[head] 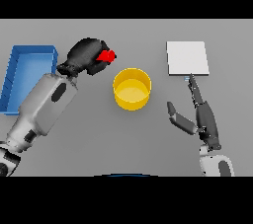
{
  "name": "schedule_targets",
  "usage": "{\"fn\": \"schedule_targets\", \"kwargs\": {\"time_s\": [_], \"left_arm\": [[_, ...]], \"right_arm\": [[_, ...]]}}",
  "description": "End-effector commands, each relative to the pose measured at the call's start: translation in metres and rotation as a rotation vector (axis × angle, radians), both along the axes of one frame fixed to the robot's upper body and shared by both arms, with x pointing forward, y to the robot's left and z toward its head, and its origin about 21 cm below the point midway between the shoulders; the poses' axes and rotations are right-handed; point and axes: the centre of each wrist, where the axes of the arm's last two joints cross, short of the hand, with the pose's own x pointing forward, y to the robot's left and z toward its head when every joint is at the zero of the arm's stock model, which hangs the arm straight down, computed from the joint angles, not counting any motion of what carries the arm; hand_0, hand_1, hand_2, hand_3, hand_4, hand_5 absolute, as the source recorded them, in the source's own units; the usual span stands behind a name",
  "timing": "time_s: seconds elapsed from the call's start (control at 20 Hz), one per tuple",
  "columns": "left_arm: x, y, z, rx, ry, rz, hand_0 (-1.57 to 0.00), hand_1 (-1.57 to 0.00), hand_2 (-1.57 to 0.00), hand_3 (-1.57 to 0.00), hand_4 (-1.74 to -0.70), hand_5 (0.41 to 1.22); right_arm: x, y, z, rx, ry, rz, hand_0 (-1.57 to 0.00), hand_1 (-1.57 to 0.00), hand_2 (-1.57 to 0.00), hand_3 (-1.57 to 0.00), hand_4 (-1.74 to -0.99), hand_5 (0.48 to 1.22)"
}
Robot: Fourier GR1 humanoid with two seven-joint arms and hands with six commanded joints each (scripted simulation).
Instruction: Pick up the red beaker and tilt it to pour out 1 green nut into yellow bowl. Pick up the yellow bowl and place it on the metallic measuring scale.
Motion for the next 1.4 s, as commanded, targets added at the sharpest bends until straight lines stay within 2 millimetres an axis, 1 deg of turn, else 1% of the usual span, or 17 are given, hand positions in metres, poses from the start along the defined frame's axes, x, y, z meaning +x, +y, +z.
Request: {"fn": "schedule_targets", "kwargs": {"time_s": [0.0,0.1,0.15,0.25,0.3,0.4,0.5,0.65,0.7,0.8,0.9,0.95,1.0,1.05,1.15,1.2,1.35], "left_arm": [[-0.001,-0.004,0.001,0.07,-0.011,-0.021,-1.57,-1.57,-1.57,-1.57,-1.74,1.183],[-0.001,-0.018,0.003,0.199,-0.016,-0.064,-1.57,-1.57,-1.57,-1.57,-1.74,1.197],[0.001,-0.018,0.006,0.272,-0.02,-0.077,-1.57,-1.57,-1.57,-1.57,-1.69,1.202],[0.005,-0.03,0.016,0.402,-0.047,-0.123,-1.57,-1.57,-1.57,-1.44,-1.7,1.209],[0.008,-0.031,0.017,0.453,-0.057,-0.143,-1.57,-1.57,-1.57,-1.38,-1.71,1.211],[0.009,-0.037,0.024,0.572,-0.075,-0.204,-1.57,-1.57,-1.57,-1.35,-1.72,1.215],[0.01,-0.048,0.024,0.653,-0.095,-0.236,-1.57,-1.57,-1.57,-1.29,-1.72,1.217],[0.013,-0.059,0.026,0.761,-0.126,-0.33,-1.57,-1.57,-1.57,-1.43,-1.73,1.219],[0.013,-0.061,0.022,0.801,-0.137,-0.348,-1.57,-1.57,-1.57,-1.46,-1.73,1.219],[0.01,-0.071,0.024,0.883,-0.173,-0.381,-1.57,-1.57,-1.57,-1.5,-1.73,1.22],[0.01,-0.077,0.028,0.959,-0.213,-0.423,-1.57,-1.57,-1.57,-1.52,-1.73,1.22],[0.012,-0.076,0.03,1.006,-0.233,-0.441,-1.57,-1.57,-1.57,-1.53,-1.73,1.22],[0.015,-0.078,0.034,1.045,-0.259,-0.446,-1.57,-1.57,-1.57,-1.54,-1.74,1.221],[0.014,-0.08,0.032,1.087,-0.279,-0.465,-1.57,-1.57,-1.57,-1.55,-1.74,1.221],[0.011,-0.089,0.032,1.151,-0.304,-0.495,-1.57,-1.57,-1.57,-1.56,-1.74,1.221],[0.011,-0.088,0.033,1.181,-0.31,-0.521,-1.57,-1.57,-1.57,-1.56,-1.74,1.221],[0.009,-0.096,0.032,1.272,-0.368,-0.55,-1.57,-1.57,-1.57,-1.56,-1.74,1.221]], "right_arm": [[-0.001,-0.003,-0.001,0.002,0.003,-0.005,0.0,0.0,0.0,0.0,-1.183,0.673],[0.001,-0.002,0.004,0.007,0.002,0.0,0.0,0.0,0.0,0.0,-1.187,0.676],[0.0,-0.002,0.003,0.009,0.004,0.001,0.0,0.0,0.0,0.0,-1.191,0.675],[0.0,-0.001,0.0,0.021,0.03,-0.008,0.0,0.0,0.0,0.0,-1.191,0.675],[0.001,0.001,0.0,0.032,0.029,-0.011,0.0,0.0,0.0,0.0,-1.195,0.671],[-0.002,0.0,-0.003,0.058,0.038,-0.015,0.0,0.0,0.0,0.0,-1.197,0.659],[-0.002,0.002,-0.003,0.081,0.04,-0.013,0.0,0.0,0.0,0.0,-1.206,0.639],[-0.002,0.003,-0.002,0.066,0.028,-0.018,0.0,0.0,0.0,0.0,-1.221,0.617],[-0.003,0.002,-0.002,0.06,0.012,-0.017,0.0,0.0,0.0,0.0,-1.221,0.61],[-0.001,0.001,-0.005,0.036,0.021,-0.042,0.0,0.0,0.0,0.0,-1.213,0.591],[-0.004,0.004,-0.004,0.05,-0.001,-0.043,0.0,0.0,0.0,0.0,-1.193,0.578],[0.0,0.006,-0.001,0.049,-0.001,-0.044,0.0,0.0,0.0,0.0,-1.185,0.575],[0.001,0.003,-0.001,0.033,-0.007,-0.046,0.0,0.0,0.0,0.0,-1.173,0.572],[0.0,0.004,-0.004,0.031,0.002,-0.039,0.0,0.0,0.0,0.0,-1.16,0.569],[0.0,0.002,-0.003,0.048,-0.002,-0.04,0.0,0.0,0.0,0.0,-1.148,0.566],[-0.001,0.003,-0.003,0.056,-0.012,-0.037,0.0,0.0,0.0,0.0,-1.147,0.566],[0.001,0.006,-0.004,0.055,0.006,-0.054,0.0,0.0,0.0,0.0,-1.129,0.566]]}}
